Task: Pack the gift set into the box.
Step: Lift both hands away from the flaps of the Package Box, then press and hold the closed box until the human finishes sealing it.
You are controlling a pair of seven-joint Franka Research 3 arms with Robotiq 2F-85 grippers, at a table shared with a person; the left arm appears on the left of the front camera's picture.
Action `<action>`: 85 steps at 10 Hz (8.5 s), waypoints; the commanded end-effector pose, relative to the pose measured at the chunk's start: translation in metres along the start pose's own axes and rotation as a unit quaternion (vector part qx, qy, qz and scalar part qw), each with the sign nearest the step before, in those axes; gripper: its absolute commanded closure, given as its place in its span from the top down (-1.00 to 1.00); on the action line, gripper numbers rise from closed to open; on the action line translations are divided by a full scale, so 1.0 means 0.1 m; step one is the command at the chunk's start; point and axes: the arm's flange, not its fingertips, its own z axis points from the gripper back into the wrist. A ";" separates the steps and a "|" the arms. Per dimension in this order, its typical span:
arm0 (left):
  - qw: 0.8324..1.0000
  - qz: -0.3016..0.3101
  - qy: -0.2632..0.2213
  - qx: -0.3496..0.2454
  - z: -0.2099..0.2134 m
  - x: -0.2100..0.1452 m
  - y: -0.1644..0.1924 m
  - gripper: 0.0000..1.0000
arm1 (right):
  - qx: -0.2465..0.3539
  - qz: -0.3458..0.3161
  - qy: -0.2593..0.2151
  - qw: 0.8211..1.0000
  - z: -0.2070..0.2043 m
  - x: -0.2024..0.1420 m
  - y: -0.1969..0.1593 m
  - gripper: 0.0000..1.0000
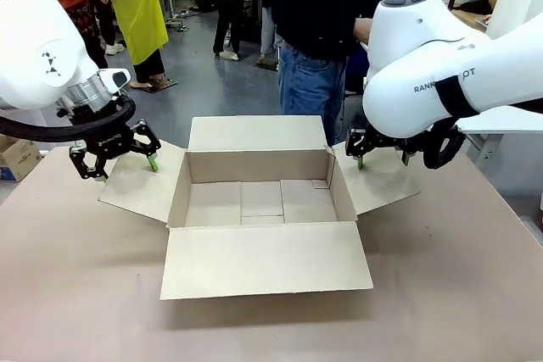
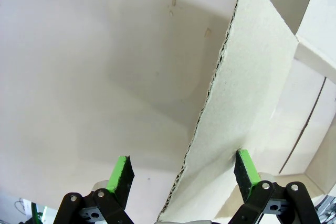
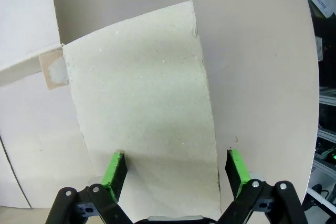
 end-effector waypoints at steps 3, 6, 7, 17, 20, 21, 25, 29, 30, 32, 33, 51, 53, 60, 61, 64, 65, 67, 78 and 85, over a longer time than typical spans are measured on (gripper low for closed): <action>1.000 0.005 -0.004 0.009 0.02 -0.01 0.00 1.00 | -0.008 -0.007 -0.007 1.000 0.01 0.03 0.01 1.00; 1.000 0.005 -0.004 0.009 0.02 -0.01 0.00 1.00 | -0.008 -0.007 -0.007 1.000 0.01 0.03 0.01 1.00; 1.000 0.005 -0.004 0.009 0.02 -0.01 0.00 1.00 | -0.008 -0.007 -0.007 1.000 0.01 0.03 0.01 1.00; 1.000 0.005 -0.004 0.009 0.02 -0.01 0.00 1.00 | -0.008 -0.007 -0.007 1.000 0.01 0.03 0.01 1.00; 1.000 0.005 -0.004 0.009 0.02 -0.01 0.00 1.00 | -0.008 -0.007 -0.007 1.000 0.01 0.03 0.01 1.00; 1.000 0.005 -0.004 0.009 0.02 -0.01 0.00 1.00 | -0.008 -0.007 -0.007 1.000 0.01 0.03 0.01 1.00; 1.000 0.005 -0.004 0.009 0.02 -0.01 0.00 1.00 | -0.008 -0.007 -0.007 1.000 0.01 0.03 0.01 1.00; 1.000 0.005 -0.004 0.009 0.02 -0.01 0.00 1.00 | -0.008 -0.007 -0.007 1.000 0.01 0.03 0.01 1.00; 1.000 0.005 -0.004 0.009 0.02 -0.01 0.00 1.00 | -0.008 -0.007 -0.007 1.000 0.01 0.03 0.01 1.00; 1.000 0.005 -0.004 0.009 0.02 -0.01 0.00 1.00 | -0.008 -0.007 -0.007 1.000 0.01 0.03 0.01 1.00; 1.000 0.005 -0.004 0.009 0.02 -0.01 0.00 1.00 | -0.008 -0.007 -0.007 1.000 0.01 0.03 0.01 1.00; 0.850 -0.128 0.205 -0.468 0.84 0.35 2.51 1.00 | 0.537 0.046 0.015 0.842 0.28 -0.44 -2.96 1.00; 0.850 -0.128 0.205 -0.468 0.84 0.35 2.51 1.00 | 0.537 0.046 0.015 0.842 0.28 -0.44 -2.96 1.00; 0.850 -0.128 0.205 -0.468 0.84 0.35 2.51 1.00 | 0.537 0.046 0.015 0.842 0.28 -0.44 -2.96 1.00; 0.850 -0.128 0.205 -0.468 0.84 0.35 2.51 1.00 | 0.537 0.046 0.015 0.842 0.28 -0.44 -2.96 1.00; 0.850 -0.128 0.205 -0.468 0.84 0.35 2.51 1.00 | 0.537 0.046 0.015 0.842 0.28 -0.44 -2.96 1.00; 0.850 -0.128 0.205 -0.468 0.84 0.35 2.51 1.00 | 0.537 0.046 0.015 0.842 0.28 -0.44 -2.96 1.00; 0.850 -0.128 0.205 -0.468 0.84 0.35 2.51 1.00 | 0.537 0.046 0.015 0.842 0.28 -0.44 -2.96 1.00; 0.850 -0.128 0.205 -0.468 0.84 0.35 2.51 1.00 | 0.537 0.046 0.015 0.842 0.28 -0.44 -2.96 1.00; 0.744 -0.429 0.149 -0.490 0.65 0.04 1.38 1.00 | 0.553 0.344 -0.095 0.753 0.50 -0.28 -1.65 1.00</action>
